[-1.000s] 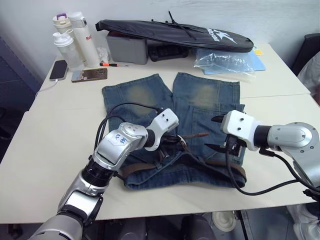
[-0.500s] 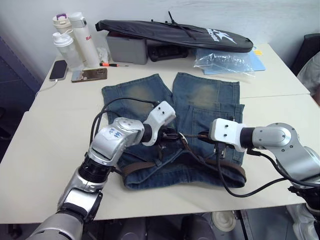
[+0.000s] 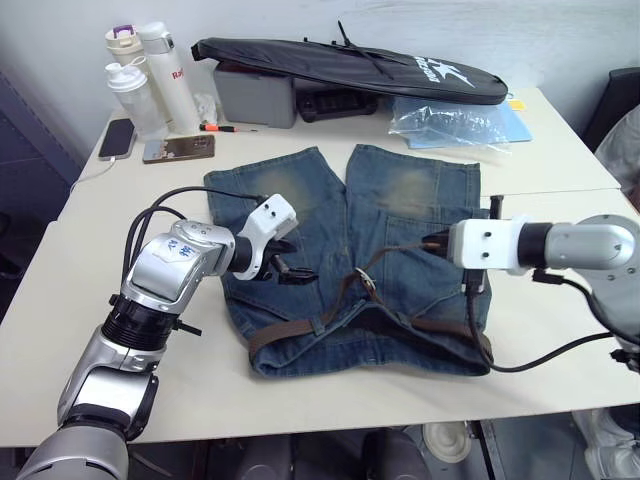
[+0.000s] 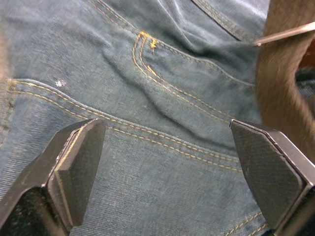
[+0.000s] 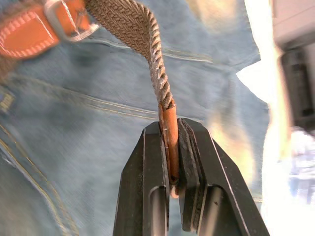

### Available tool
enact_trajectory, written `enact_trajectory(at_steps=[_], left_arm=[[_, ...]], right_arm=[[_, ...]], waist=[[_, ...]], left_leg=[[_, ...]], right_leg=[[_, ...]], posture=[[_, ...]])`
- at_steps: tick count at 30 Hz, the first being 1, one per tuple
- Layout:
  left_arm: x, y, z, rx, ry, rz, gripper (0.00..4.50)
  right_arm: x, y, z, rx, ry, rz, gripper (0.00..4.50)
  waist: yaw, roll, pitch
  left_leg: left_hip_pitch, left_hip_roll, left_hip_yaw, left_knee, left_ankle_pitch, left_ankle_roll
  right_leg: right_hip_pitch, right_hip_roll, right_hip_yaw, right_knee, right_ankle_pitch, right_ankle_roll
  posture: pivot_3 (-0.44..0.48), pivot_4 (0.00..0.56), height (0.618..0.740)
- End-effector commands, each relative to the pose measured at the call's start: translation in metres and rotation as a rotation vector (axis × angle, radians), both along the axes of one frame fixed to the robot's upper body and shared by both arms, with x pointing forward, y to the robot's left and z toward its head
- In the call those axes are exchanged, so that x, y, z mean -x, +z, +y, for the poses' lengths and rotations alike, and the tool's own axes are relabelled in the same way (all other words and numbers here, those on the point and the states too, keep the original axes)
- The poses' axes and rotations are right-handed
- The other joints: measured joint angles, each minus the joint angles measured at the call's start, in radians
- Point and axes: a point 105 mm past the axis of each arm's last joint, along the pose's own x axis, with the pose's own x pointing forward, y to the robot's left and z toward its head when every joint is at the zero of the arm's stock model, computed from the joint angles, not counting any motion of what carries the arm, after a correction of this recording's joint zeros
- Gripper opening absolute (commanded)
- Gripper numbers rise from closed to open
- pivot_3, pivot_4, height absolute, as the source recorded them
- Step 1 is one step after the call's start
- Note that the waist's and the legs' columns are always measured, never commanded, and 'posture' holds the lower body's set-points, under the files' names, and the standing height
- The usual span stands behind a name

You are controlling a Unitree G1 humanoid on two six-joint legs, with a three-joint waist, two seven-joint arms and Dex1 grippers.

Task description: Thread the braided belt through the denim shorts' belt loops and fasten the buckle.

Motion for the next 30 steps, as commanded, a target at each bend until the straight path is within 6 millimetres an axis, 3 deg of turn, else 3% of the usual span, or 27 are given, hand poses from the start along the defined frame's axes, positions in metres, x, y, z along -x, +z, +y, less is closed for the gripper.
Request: enact_trajectory(at_steps=[1, 3, 5, 9, 11, 13, 17, 22, 30], left_arm=[[0.007, -0.017, -0.001, -0.035, -0.033, 0.020, 4.48], [0.009, -0.031, 0.000, -0.076, -0.034, 0.034, 4.48], [0.010, -0.029, -0.006, -0.032, -0.033, 0.044, 4.48], [-0.001, 0.007, -0.018, 0.142, -0.034, -0.040, 4.48], [-0.015, 0.039, -0.017, 0.276, 0.033, -0.112, 4.48], [-0.019, 0.053, -0.017, 0.337, 0.056, -0.132, 4.48], [-0.006, 0.074, -0.036, 0.421, -0.033, -0.137, 4.48], [0.018, 0.076, -0.068, 0.427, -0.142, -0.096, 4.48], [0.027, 0.065, -0.082, 0.366, -0.156, -0.098, 4.48]], right_arm=[[0.000, 0.033, -0.007, 0.028, 0.022, -0.123, 0.00], [0.000, 0.051, -0.005, 0.020, 0.042, -0.172, 0.00], [0.001, 0.062, 0.002, -0.018, 0.069, -0.180, 0.00], [0.010, 0.051, 0.019, -0.044, 0.132, -0.090, 0.00], [0.011, 0.042, 0.020, -0.050, 0.122, -0.055, 0.00], [0.011, 0.038, 0.020, -0.053, 0.111, -0.044, 0.00], [0.009, 0.036, 0.020, -0.061, 0.088, -0.031, 0.00], [0.006, 0.031, 0.017, -0.058, 0.048, -0.007, 0.00], [0.004, 0.025, 0.011, -0.057, 0.000, 0.016, 0.00]], waist=[[-0.001, 0.000, 0.000], [-0.003, 0.001, 0.000], [-0.004, 0.001, 0.000], [0.005, 0.000, 0.000], [0.008, -0.001, 0.001], [0.005, -0.001, 0.001], [0.000, 0.002, -0.001], [0.000, 0.002, -0.001], [0.000, 0.002, -0.001]], left_leg=[[0.000, 0.000, 0.000, 0.000, 0.000, 0.000], [0.000, 0.000, 0.000, 0.000, 0.000, 0.000], [0.000, 0.000, 0.001, 0.000, 0.000, 0.000], [-0.001, 0.001, -0.002, 0.003, 0.000, 0.000], [-0.002, 0.000, -0.002, 0.004, 0.000, 0.000], [-0.002, 0.000, -0.002, 0.005, 0.000, 0.000], [-0.002, 0.000, -0.001, 0.003, 0.000, 0.000], [-0.002, 0.000, -0.001, 0.003, 0.000, 0.000], [-0.001, 0.000, -0.001, 0.004, 0.000, 0.000]], right_leg=[[0.000, 0.000, 0.000, 0.000, 0.000, 0.000], [0.000, 0.000, 0.000, 0.001, 0.000, 0.000], [-0.001, 0.000, 0.001, 0.001, 0.000, 0.000], [0.001, 0.000, -0.001, 0.001, 0.000, 0.000], [0.001, 0.000, -0.001, 0.001, 0.000, 0.000], [0.001, 0.000, -0.002, 0.001, 0.000, 0.000], [0.001, -0.001, -0.002, 0.003, 0.001, 0.001], [0.001, 0.000, -0.002, 0.003, 0.001, 0.001], [0.001, 0.000, -0.001, 0.001, 0.001, 0.001]], posture=[[0.000, 0.150, 0.652], [0.000, 0.150, 0.652], [0.000, 0.150, 0.652], [0.000, 0.150, 0.652], [0.000, 0.150, 0.652], [0.000, 0.150, 0.652], [0.000, 0.150, 0.652], [0.000, 0.150, 0.652], [0.000, 0.150, 0.652]])
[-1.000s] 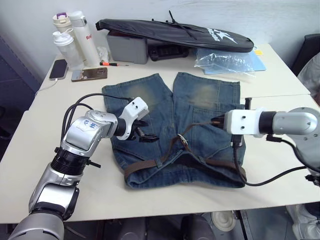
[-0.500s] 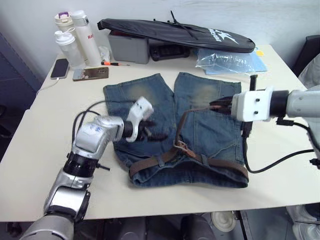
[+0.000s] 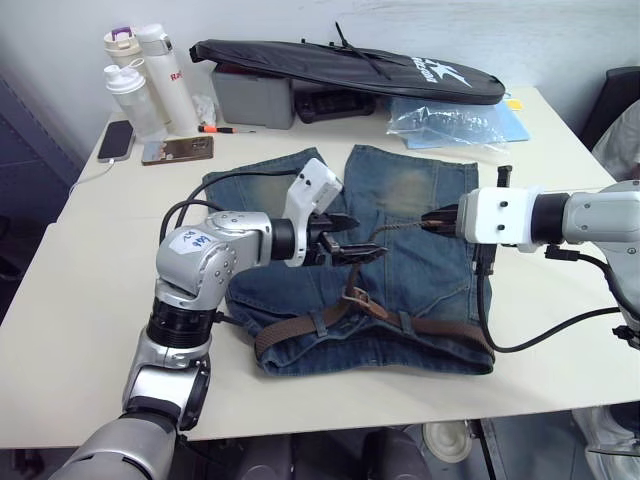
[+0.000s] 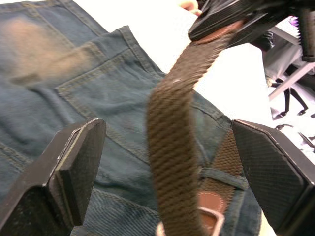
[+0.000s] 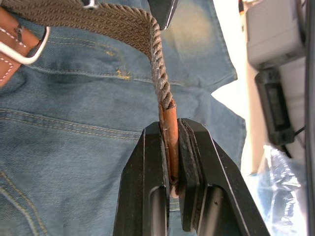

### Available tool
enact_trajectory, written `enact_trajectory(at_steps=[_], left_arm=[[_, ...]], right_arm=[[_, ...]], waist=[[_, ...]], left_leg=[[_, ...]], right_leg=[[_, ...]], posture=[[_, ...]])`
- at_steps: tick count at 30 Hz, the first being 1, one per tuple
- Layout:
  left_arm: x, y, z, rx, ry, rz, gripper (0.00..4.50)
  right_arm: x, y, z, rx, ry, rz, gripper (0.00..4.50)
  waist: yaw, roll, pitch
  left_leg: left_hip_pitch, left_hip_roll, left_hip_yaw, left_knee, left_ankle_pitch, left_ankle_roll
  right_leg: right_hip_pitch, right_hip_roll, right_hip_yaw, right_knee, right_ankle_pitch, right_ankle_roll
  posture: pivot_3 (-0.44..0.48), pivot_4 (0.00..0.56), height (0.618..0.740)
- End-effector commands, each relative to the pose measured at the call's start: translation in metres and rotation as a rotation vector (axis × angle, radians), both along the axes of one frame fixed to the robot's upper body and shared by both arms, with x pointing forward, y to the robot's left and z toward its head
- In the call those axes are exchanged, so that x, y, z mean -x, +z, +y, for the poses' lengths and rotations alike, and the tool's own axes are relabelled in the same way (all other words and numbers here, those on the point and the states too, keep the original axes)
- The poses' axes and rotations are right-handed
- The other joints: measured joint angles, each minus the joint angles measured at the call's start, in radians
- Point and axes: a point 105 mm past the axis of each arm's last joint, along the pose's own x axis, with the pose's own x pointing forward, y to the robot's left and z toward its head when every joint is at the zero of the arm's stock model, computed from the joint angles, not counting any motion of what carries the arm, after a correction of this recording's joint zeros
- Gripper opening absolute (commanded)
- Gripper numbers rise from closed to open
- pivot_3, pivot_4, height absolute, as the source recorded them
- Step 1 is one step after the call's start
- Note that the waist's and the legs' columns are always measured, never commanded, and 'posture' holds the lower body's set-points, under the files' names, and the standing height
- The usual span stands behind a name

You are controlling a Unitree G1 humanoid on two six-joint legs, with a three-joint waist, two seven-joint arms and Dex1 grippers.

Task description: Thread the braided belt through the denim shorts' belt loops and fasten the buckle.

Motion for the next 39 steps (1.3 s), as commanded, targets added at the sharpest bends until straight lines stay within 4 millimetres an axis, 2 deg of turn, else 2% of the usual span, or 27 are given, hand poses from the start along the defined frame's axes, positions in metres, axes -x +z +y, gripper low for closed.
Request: enact_trajectory(at_steps=[1, 2, 5, 10, 11, 13, 18, 20, 21, 24, 27, 31, 34, 37, 39], left_arm=[[0.005, 0.004, -0.004, -0.006, -0.005, -0.044, 4.48], [0.002, 0.003, -0.005, -0.007, 0.014, -0.044, 4.48], [-0.005, 0.002, -0.007, -0.002, 0.056, -0.040, 3.65], [-0.008, 0.000, -0.013, -0.003, 0.071, -0.021, 1.44], [-0.008, -0.001, -0.015, -0.005, 0.068, -0.018, 0.86], [-0.008, -0.001, -0.017, -0.006, 0.064, -0.014, 0.07], [-0.012, -0.004, -0.018, -0.002, 0.091, 0.025, 0.03], [-0.013, -0.010, -0.015, -0.010, 0.109, 0.069, 0.00], [-0.013, -0.013, -0.013, -0.017, 0.117, 0.092, 0.00], [-0.020, -0.028, -0.002, -0.052, 0.196, 0.178, 0.00], [-0.025, -0.030, 0.006, 0.032, 0.262, 0.302, 0.00], [-0.026, -0.027, 0.008, 0.121, 0.297, 0.404, 0.00], [-0.024, -0.020, 0.014, 0.243, 0.315, 0.497, 0.00], [-0.021, -0.016, 0.017, 0.306, 0.309, 0.529, 0.00], [-0.018, -0.013, 0.018, 0.344, 0.297, 0.531, 0.00]], right_arm=[[0.003, 0.007, 0.002, 0.002, 0.001, -0.040, 0.00], [0.003, 0.007, 0.002, 0.002, 0.000, -0.040, 0.00], [0.003, 0.007, 0.003, 0.000, -0.003, -0.040, 0.00], [0.003, 0.009, 0.004, -0.010, -0.004, -0.041, 0.00], [0.004, 0.008, 0.005, -0.016, -0.004, -0.038, 0.00], [0.004, 0.008, 0.006, -0.025, -0.003, -0.035, 0.00], [0.011, 0.006, 0.014, -0.167, -0.018, 0.090, 0.00], [0.017, 0.002, 0.014, -0.203, -0.032, 0.159, 0.93], [0.021, 0.002, 0.013, -0.226, -0.038, 0.196, 1.25], [0.038, 0.008, 0.012, -0.362, -0.054, 0.343, 2.64], [0.053, 0.002, 0.009, -0.464, -0.084, 0.496, 4.06], [0.062, -0.005, 0.013, -0.571, -0.104, 0.610, 4.06], [0.058, -0.020, 0.023, -0.652, -0.127, 0.667, 4.06], [0.052, -0.029, 0.024, -0.671, -0.168, 0.678, 4.06], [0.044, -0.035, 0.023, -0.697, -0.205, 0.683, 3.54]], waist=[[0.000, 0.000, 0.000], [0.000, 0.000, 0.000], [0.001, 0.000, 0.000], [0.001, 0.000, 0.000], [0.001, 0.000, 0.000], [0.001, 0.000, 0.000], [0.003, 0.000, 0.000], [0.004, 0.000, 0.000], [0.004, 0.000, 0.000], [0.005, -0.001, 0.001], [0.006, -0.003, 0.002], [0.006, -0.005, 0.003], [0.004, -0.006, 0.004], [0.004, -0.006, 0.004], [0.004, -0.006, 0.004]], left_leg=[[0.000, 0.000, 0.000, 0.000, 0.000, 0.000], [0.000, 0.000, 0.000, 0.000, 0.000, 0.000], [0.000, 0.000, 0.000, 0.000, 0.000, 0.000], [0.000, 0.000, 0.000, 0.001, 0.000, 0.000], [0.000, 0.000, 0.000, 0.001, 0.000, 0.000], [0.000, 0.000, 0.000, 0.001, 0.000, 0.000], [0.000, 0.000, 0.000, 0.001, 0.000, 0.000], [0.000, 0.000, 0.000, 0.001, 0.000, 0.000], [-0.001, 0.000, -0.001, 0.001, 0.000, 0.000], [-0.001, 0.000, -0.002, 0.001, 0.000, 0.000], [-0.001, 0.000, -0.002, 0.001, 0.000, 0.000], [-0.001, 0.000, -0.003, 0.001, -0.001, 0.001], [-0.001, 0.000, -0.002, 0.001, -0.001, 0.001], [-0.001, 0.000, -0.002, 0.000, -0.001, 0.001], [-0.001, 0.000, -0.001, 0.000, -0.001, 0.001]], right_leg=[[0.000, 0.000, 0.000, 0.000, 0.000, 0.000], [0.000, 0.000, 0.000, 0.000, 0.000, 0.000], [0.000, 0.000, 0.000, 0.000, 0.000, 0.000], [0.000, 0.000, 0.000, 0.000, 0.000, 0.000], [0.000, 0.000, 0.000, 0.000, 0.000, 0.000], [0.000, 0.000, 0.000, 0.000, 0.000, 0.000], [0.000, 0.000, 0.000, 0.000, 0.000, 0.000], [0.000, 0.000, 0.000, 0.000, 0.000, 0.000], [0.000, 0.000, 0.000, 0.000, 0.000, 0.000], [0.001, 0.000, -0.001, 0.000, 0.000, 0.000], [0.001, 0.000, -0.002, 0.000, 0.000, 0.000], [0.002, 0.000, -0.002, -0.001, 0.000, 0.000], [0.001, -0.001, -0.002, 0.000, 0.000, 0.000], [0.001, -0.001, -0.002, -0.001, 0.000, 0.000], [0.000, -0.001, -0.002, 0.000, 0.000, 0.000]], posture=[[0.000, 0.150, 0.652], [0.000, 0.150, 0.652], [0.000, 0.150, 0.652], [0.000, 0.150, 0.652], [0.000, 0.150, 0.652], [0.000, 0.150, 0.652], [0.000, 0.150, 0.652], [0.000, 0.150, 0.652], [0.000, 0.150, 0.652], [0.000, 0.150, 0.652], [0.000, 0.150, 0.652], [0.000, 0.150, 0.652], [0.000, 0.150, 0.652], [0.000, 0.150, 0.652], [0.000, 0.150, 0.652]])
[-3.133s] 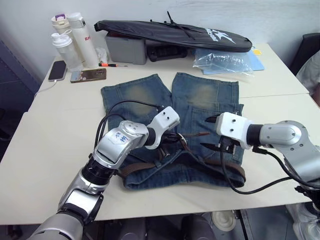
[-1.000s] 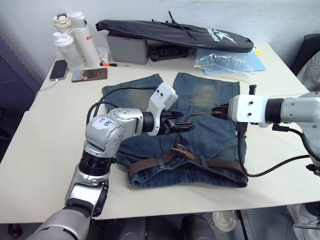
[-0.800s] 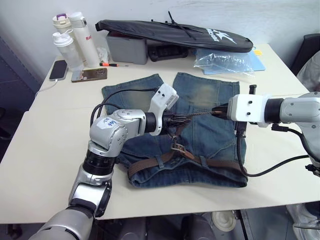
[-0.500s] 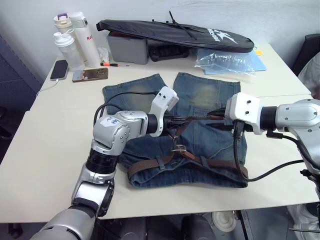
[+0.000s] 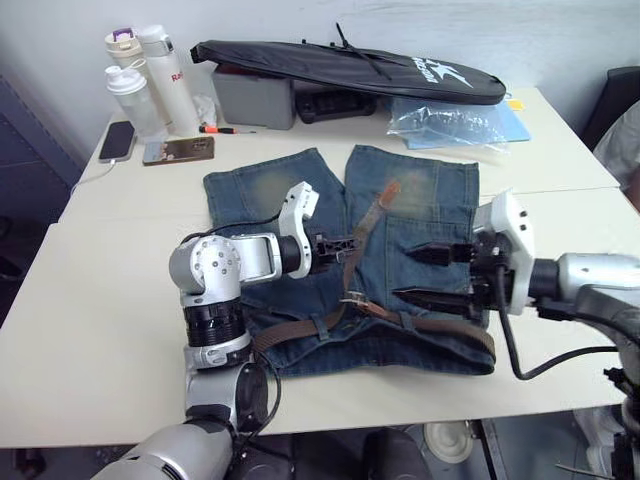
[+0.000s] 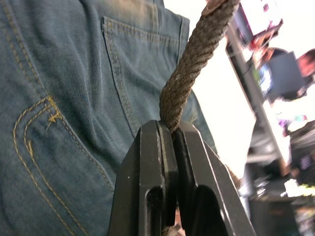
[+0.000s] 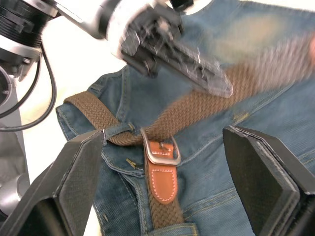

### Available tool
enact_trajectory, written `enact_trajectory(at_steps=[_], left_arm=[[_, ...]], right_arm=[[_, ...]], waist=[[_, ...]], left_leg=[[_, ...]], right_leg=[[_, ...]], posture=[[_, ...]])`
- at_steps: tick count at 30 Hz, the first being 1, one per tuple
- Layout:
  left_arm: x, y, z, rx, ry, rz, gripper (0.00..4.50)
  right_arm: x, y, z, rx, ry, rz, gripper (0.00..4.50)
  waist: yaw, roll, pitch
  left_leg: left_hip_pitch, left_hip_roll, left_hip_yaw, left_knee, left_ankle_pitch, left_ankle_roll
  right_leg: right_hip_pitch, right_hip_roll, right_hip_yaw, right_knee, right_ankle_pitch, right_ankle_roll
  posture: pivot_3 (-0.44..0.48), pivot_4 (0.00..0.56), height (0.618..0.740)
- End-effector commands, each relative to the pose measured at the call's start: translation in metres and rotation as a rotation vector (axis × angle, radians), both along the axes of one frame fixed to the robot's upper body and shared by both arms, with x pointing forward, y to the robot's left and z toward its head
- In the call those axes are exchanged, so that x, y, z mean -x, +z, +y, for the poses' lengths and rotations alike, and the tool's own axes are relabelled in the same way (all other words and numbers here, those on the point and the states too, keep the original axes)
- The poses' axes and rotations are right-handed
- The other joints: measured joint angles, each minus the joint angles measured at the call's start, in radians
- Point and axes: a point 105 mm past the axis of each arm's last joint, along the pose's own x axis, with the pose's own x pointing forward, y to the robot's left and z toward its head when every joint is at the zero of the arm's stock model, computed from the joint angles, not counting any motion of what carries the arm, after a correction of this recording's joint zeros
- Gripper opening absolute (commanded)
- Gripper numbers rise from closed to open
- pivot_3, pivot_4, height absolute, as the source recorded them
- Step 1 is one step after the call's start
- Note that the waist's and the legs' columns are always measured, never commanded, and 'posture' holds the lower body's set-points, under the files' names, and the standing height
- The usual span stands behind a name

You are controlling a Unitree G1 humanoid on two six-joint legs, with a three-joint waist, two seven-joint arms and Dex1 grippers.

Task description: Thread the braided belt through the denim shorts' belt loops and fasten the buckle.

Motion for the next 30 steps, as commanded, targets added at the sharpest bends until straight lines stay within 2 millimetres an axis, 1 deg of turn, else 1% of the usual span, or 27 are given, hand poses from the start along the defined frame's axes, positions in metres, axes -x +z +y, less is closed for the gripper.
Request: enact_trajectory(at_steps=[1, 4, 5, 7, 8, 12, 16, 19, 21, 25, 28, 30], left_arm=[[0.006, 0.020, 0.003, 0.091, -0.005, -0.067, 0.00], [0.010, 0.019, 0.007, 0.111, -0.004, -0.070, 0.00], [0.012, 0.018, 0.008, 0.109, -0.003, -0.070, 0.00], [0.014, 0.016, 0.010, 0.112, 0.003, -0.064, 0.00], [0.014, 0.016, 0.011, 0.115, 0.008, -0.061, 0.00], [0.017, 0.013, 0.010, 0.117, 0.008, -0.048, 0.00], [0.020, 0.011, 0.010, 0.121, 0.002, -0.035, 0.00], [0.020, 0.014, 0.008, 0.131, -0.004, -0.025, 0.00], [0.021, 0.018, 0.005, 0.152, -0.015, -0.026, 0.00], [0.025, 0.021, 0.005, 0.205, -0.026, -0.009, 0.00], [0.037, 0.010, 0.009, 0.183, -0.055, 0.014, 0.00], [0.043, 0.001, 0.011, 0.154, -0.052, 0.036, 0.00]], right_arm=[[-0.010, -0.004, 0.000, -0.025, -0.054, -0.002, 3.31], [-0.017, -0.015, 0.007, -0.047, -0.062, 0.040, 1.86], [-0.016, -0.020, 0.012, -0.052, -0.043, 0.062, 1.42], [-0.015, -0.027, 0.020, -0.062, -0.019, 0.086, 0.35], [-0.016, -0.029, 0.023, -0.066, -0.014, 0.090, 0.05], [-0.022, -0.039, 0.033, -0.098, -0.016, 0.109, 0.05], [-0.015, -0.060, 0.042, -0.114, 0.020, 0.174, 0.05], [-0.004, -0.091, 0.040, -0.039, 0.052, 0.250, 0.05], [0.003, -0.102, 0.039, -0.001, 0.083, 0.276, 0.05], [0.006, -0.120, 0.033, 0.092, 0.087, 0.285, 0.05], [0.002, -0.134, 0.029, 0.153, 0.085, 0.268, 0.05], [0.000, -0.136, 0.029, 0.157, 0.085, 0.257, 0.05]], waist=[[0.000, 0.000, 0.000], [-0.001, 0.000, 0.000], [-0.001, 0.000, 0.000], [-0.002, 0.000, 0.000], [-0.003, 0.001, -0.001], [-0.003, 0.001, -0.001], [-0.001, 0.002, -0.002], [0.000, 0.002, -0.002], [-0.001, 0.002, -0.002], [-0.002, 0.000, -0.002], [-0.004, 0.000, -0.003], [-0.006, -0.001, -0.004]], left_leg=[[0.000, 0.000, 0.000, 0.000, 0.000, 0.000], [0.000, 0.000, 0.000, 0.000, 0.000, 0.000], [0.001, 0.000, 0.000, 0.000, 0.000, 0.000], [0.001, 0.000, 0.000, -0.001, 0.000, -0.001], [0.001, 0.000, 0.000, -0.001, 0.000, -0.001], [0.001, 0.000, 0.000, 0.000, 0.000, -0.001], [0.001, 0.000, 0.000, 0.000, 0.000, -0.001], [0.001, 0.000, 0.000, 0.000, 0.000, -0.002], [0.001, 0.000, 0.000, 0.000, 0.000, -0.002], [0.002, 0.000, 0.001, 0.000, -0.001, -0.002], [0.002, 0.001, 0.001, 0.000, -0.001, -0.003], [0.004, 0.002, 0.000, 0.000, -0.002, -0.004]], right_leg=[[0.000, 0.000, 0.000, 0.000, 0.000, 0.000], [0.000, 0.000, 0.000, 0.000, 0.000, 0.000], [0.000, 0.000, 0.001, 0.000, 0.000, 0.000], [0.000, 0.000, 0.001, 0.000, 0.000, 0.000], [0.000, 0.000, 0.001, 0.000, 0.000, 0.000], [0.000, 0.001, 0.001, 0.000, 0.000, 0.000], [0.000, 0.001, 0.002, 0.000, 0.000, 0.000], [0.000, 0.001, 0.002, 0.000, 0.000, 0.000], [0.000, 0.001, 0.002, 0.000, 0.000, 0.000], [0.000, 0.001, 0.003, 0.000, 0.000, 0.000], [0.000, 0.002, 0.003, 0.000, 0.000, 0.000], [0.001, 0.002, 0.004, 0.000, 0.000, 0.000]], posture=[[0.000, 0.150, 0.652], [0.000, 0.150, 0.652], [0.000, 0.150, 0.652], [0.000, 0.150, 0.652], [0.000, 0.150, 0.652], [0.000, 0.150, 0.652], [0.000, 0.150, 0.652], [0.000, 0.150, 0.652], [0.000, 0.150, 0.652], [0.000, 0.150, 0.652], [0.000, 0.150, 0.652], [0.000, 0.150, 0.652]])
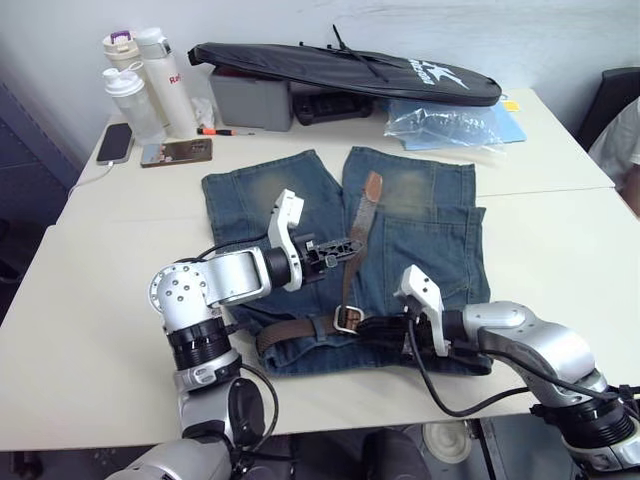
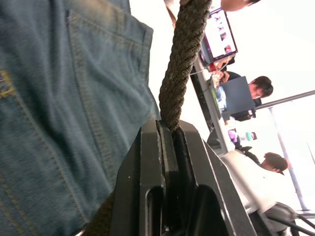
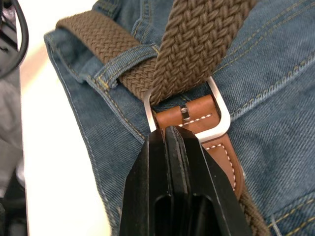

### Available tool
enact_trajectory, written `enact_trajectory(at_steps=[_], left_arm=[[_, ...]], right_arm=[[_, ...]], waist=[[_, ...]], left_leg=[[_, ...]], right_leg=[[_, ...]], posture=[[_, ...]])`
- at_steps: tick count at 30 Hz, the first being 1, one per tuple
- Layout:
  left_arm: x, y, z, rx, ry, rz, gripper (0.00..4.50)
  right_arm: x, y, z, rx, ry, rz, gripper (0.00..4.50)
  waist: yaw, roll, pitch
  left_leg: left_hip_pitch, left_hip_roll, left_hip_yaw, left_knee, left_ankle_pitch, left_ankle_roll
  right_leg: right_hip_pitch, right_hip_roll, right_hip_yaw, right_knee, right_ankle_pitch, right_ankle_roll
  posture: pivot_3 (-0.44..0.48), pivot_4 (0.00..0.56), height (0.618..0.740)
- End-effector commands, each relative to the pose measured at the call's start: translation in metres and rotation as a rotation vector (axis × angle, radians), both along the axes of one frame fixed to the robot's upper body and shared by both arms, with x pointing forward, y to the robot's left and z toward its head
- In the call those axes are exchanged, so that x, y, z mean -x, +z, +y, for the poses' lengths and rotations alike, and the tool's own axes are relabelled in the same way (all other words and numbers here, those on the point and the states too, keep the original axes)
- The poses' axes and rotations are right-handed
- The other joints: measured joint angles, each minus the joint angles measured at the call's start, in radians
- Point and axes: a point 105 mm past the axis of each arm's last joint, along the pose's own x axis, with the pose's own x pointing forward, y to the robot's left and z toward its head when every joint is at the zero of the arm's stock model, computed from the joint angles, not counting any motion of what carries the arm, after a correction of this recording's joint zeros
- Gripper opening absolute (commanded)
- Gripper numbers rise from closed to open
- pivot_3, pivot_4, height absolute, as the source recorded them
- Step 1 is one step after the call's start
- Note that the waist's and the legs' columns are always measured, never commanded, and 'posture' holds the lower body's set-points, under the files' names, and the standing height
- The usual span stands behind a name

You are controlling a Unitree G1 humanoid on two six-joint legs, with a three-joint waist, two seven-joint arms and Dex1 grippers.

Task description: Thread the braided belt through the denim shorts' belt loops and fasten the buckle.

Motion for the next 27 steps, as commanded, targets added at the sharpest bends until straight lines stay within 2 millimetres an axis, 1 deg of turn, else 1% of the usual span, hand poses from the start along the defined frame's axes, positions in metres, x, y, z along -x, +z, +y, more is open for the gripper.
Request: enact_trajectory(at_steps=[1, 4, 5, 8, 10, 12, 13, 14, 16, 17, 18, 19, 20, 21, 23, 24, 25, 27], left_arm=[[0.012, -0.005, 0.003, -0.003, -0.011, 0.003, 0.00], [0.020, -0.008, 0.003, 0.003, -0.004, 0.034, 0.00], [0.022, -0.007, 0.003, 0.006, -0.002, 0.044, 0.00], [0.026, -0.003, 0.005, 0.006, 0.006, 0.083, 0.00], [0.026, -0.002, 0.006, -0.002, 0.015, 0.096, 0.00], [0.026, -0.003, 0.008, -0.010, 0.021, 0.096, 0.00], [0.026, -0.003, 0.009, -0.015, 0.023, 0.096, 0.00], [0.026, -0.003, 0.009, -0.020, 0.022, 0.095, 0.00], [0.026, -0.004, 0.010, -0.031, 0.018, 0.091, 0.00], [0.026, -0.004, 0.011, -0.035, 0.016, 0.089, 0.00], [0.025, -0.004, 0.011, -0.038, 0.015, 0.089, 0.00], [0.025, -0.004, 0.011, -0.040, 0.014, 0.088, 0.00], [0.025, -0.004, 0.011, -0.044, 0.012, 0.086, 0.00], [0.025, -0.004, 0.012, -0.046, 0.010, 0.084, 0.00], [0.025, -0.004, 0.012, -0.053, 0.003, 0.077, 0.00], [0.026, -0.004, 0.013, -0.055, 0.001, 0.075, 0.00], [0.027, -0.003, 0.014, -0.064, -0.009, 0.068, 0.00], [0.028, -0.003, 0.015, -0.075, -0.020, 0.060, 0.00]], right_arm=[[0.001, -0.030, -0.010, 0.092, -0.032, 0.058, 0.05], [-0.001, -0.021, -0.007, 0.065, -0.024, 0.001, 0.05], [0.002, -0.019, -0.007, 0.050, -0.027, 0.027, 0.05], [0.004, 0.001, -0.004, 0.016, -0.029, -0.027, 0.05], [0.000, 0.018, -0.004, -0.030, -0.067, -0.073, 0.05], [-0.005, 0.031, -0.006, -0.061, -0.116, -0.104, 0.05], [-0.006, 0.038, -0.009, -0.037, -0.121, -0.172, 0.05], [-0.005, 0.043, -0.010, -0.029, -0.127, -0.195, 0.05], [-0.005, 0.050, -0.012, -0.047, -0.147, -0.173, 0.05], [-0.004, 0.053, -0.011, -0.049, -0.141, -0.186, 0.05], [-0.004, 0.055, -0.012, -0.042, -0.143, -0.204, 0.05], [-0.003, 0.056, -0.014, -0.050, -0.161, -0.175, 0.05], [-0.003, 0.054, -0.017, -0.053, -0.184, -0.123, 0.05], [-0.002, 0.053, -0.020, -0.056, -0.200, -0.082, 0.05], [0.001, 0.063, -0.025, -0.044, -0.187, -0.093, 0.05], [0.002, 0.068, -0.027, -0.040, -0.179, -0.102, 0.05], [0.005, 0.075, -0.029, -0.029, -0.160, -0.116, 0.05], [0.008, 0.080, -0.030, -0.017, -0.140, -0.124, 0.05]], waist=[[0.000, -0.001, -0.001], [0.002, -0.005, -0.005], [0.004, -0.005, -0.005], [0.009, -0.003, -0.007], [0.009, -0.001, -0.009], [0.008, -0.001, -0.009], [0.008, 0.000, -0.009], [0.008, 0.000, -0.010], [0.005, 0.000, -0.007], [-0.003, 0.002, -0.008], [-0.010, 0.002, -0.008], [-0.017, 0.003, -0.008], [-0.022, 0.003, -0.008], [-0.022, 0.003, -0.008], [-0.025, 0.002, -0.008], [-0.014, 0.005, -0.007], [-0.007, 0.005, -0.006], [0.004, 0.005, -0.005]], left_leg=[[0.000, 0.000, 0.000, 0.000, 0.000, 0.000], [0.000, 0.000, -0.001, 0.002, 0.000, 0.000], [0.000, 0.001, -0.002, 0.002, 0.000, 0.000], [0.000, 0.000, -0.003, 0.004, -0.001, 0.000], [-0.001, 0.000, -0.003, 0.004, -0.001, 0.000], [-0.002, 0.000, -0.003, 0.004, -0.001, 0.000], [-0.002, -0.001, -0.003, 0.004, -0.001, 0.000], [-0.002, -0.001, -0.003, 0.004, -0.001, 0.000], [-0.004, -0.002, -0.002, 0.002, -0.001, 0.001], [-0.007, -0.005, -0.006, -0.002, 0.001, 0.004], [-0.007, -0.013, -0.020, -0.011, 0.008, 0.008], [-0.008, -0.019, -0.029, -0.014, 0.012, 0.010], [-0.012, -0.027, -0.039, -0.016, 0.016, 0.014], [-0.016, -0.036, -0.049, -0.020, 0.022, 0.017], [-0.021, -0.055, -0.065, -0.036, 0.038, 0.026], [-0.020, -0.053, -0.068, -0.035, 0.041, 0.025], [-0.024, -0.055, -0.073, -0.033, 0.041, 0.025], [-0.027, -0.057, -0.077, -0.030, 0.041, 0.025]], right_leg=[[0.000, 0.000, 0.000, 0.000, 0.000, 0.000], [0.001, 0.000, 0.000, 0.000, 0.000, 0.000], [0.001, 0.000, 0.001, 0.000, 0.000, 0.000], [0.001, -0.001, 0.001, 0.000, 0.000, 0.000], [0.001, -0.001, 0.001, 0.000, 0.000, 0.000], [0.000, -0.001, 0.002, 0.000, 0.000, 0.000], [0.000, -0.001, 0.002, -0.001, 0.000, 0.000], [-0.001, -0.001, 0.002, -0.001, 0.000, 0.000], [0.001, -0.002, 0.000, -0.002, 0.000, 0.000], [0.013, -0.011, -0.012, -0.011, -0.001, -0.001], [0.024, -0.024, -0.041, -0.019, -0.001, 0.000], [0.030, -0.032, -0.059, -0.019, -0.001, 0.001], [0.038, -0.040, -0.082, -0.021, -0.003, 0.004], [0.041, -0.048, -0.096, -0.020, -0.005, 0.007], [0.053, -0.067, -0.126, -0.024, -0.004, 0.015], [0.044, -0.067, -0.118, -0.019, -0.003, 0.018], [0.043, -0.062, -0.104, -0.023, -0.003, 0.019], [0.040, -0.057, -0.091, -0.025, -0.002, 0.022]], posture=[[0.000, 0.150, 0.652], [0.000, 0.150, 0.652], [0.000, 0.150, 0.652], [0.000, 0.150, 0.652], [0.000, 0.150, 0.652], [0.000, 0.150, 0.652], [0.000, 0.150, 0.652], [0.000, 0.150, 0.652], [0.000, 0.150, 0.654], [0.000, 0.150, 0.654], [0.000, 0.150, 0.655], [0.000, 0.150, 0.656], [0.000, 0.150, 0.656], [0.000, 0.150, 0.656], [0.000, 0.150, 0.656], [0.000, 0.150, 0.656], [0.000, 0.150, 0.656], [0.000, 0.150, 0.656]])
